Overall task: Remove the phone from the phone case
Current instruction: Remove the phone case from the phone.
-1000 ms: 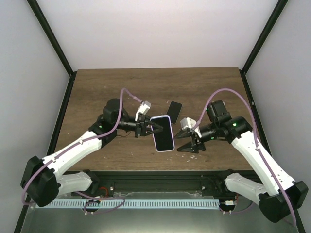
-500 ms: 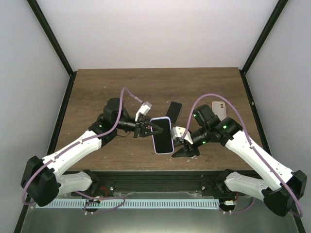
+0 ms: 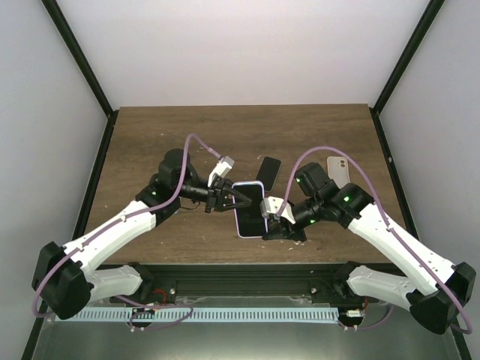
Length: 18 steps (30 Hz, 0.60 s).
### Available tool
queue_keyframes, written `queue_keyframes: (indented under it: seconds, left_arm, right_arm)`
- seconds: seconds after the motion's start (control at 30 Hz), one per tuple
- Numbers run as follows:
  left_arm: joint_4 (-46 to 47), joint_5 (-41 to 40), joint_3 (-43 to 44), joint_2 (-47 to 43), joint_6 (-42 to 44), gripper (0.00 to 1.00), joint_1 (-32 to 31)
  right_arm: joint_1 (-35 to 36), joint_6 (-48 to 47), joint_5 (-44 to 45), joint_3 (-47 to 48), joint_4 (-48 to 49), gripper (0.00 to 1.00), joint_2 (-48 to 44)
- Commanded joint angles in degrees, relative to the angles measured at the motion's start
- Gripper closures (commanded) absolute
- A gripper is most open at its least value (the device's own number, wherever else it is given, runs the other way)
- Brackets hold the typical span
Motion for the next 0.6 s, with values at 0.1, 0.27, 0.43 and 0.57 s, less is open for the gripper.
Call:
queue_keyframes:
  seconds: [0.1, 0.27, 0.43, 0.57]
  left_arm:
    - [2.7, 2.1, 3.8, 2.5, -5.1, 1.0, 0.2]
    - [1.9, 0.8, 5.2, 5.2, -8.3, 1.0, 0.2]
    - [0.8, 1.8, 6.9, 9.1, -12.4, 1.0, 0.1]
    - [-1.6, 1.7, 7.9, 10.4, -11.9, 1.0, -1.2]
  right_arm:
    - [2.4, -5.0, 3.7, 3.9, 4.2, 0.85, -1.7]
    - [4.6, -9.2, 5.7, 4.2, 5.5, 0.8, -2.5]
    - [7.5, -11.4, 8.5, 4.2, 7.4, 0.8, -3.4]
    - [7.6, -10.5, 9.1, 3.5, 10.2, 0.81, -3.7]
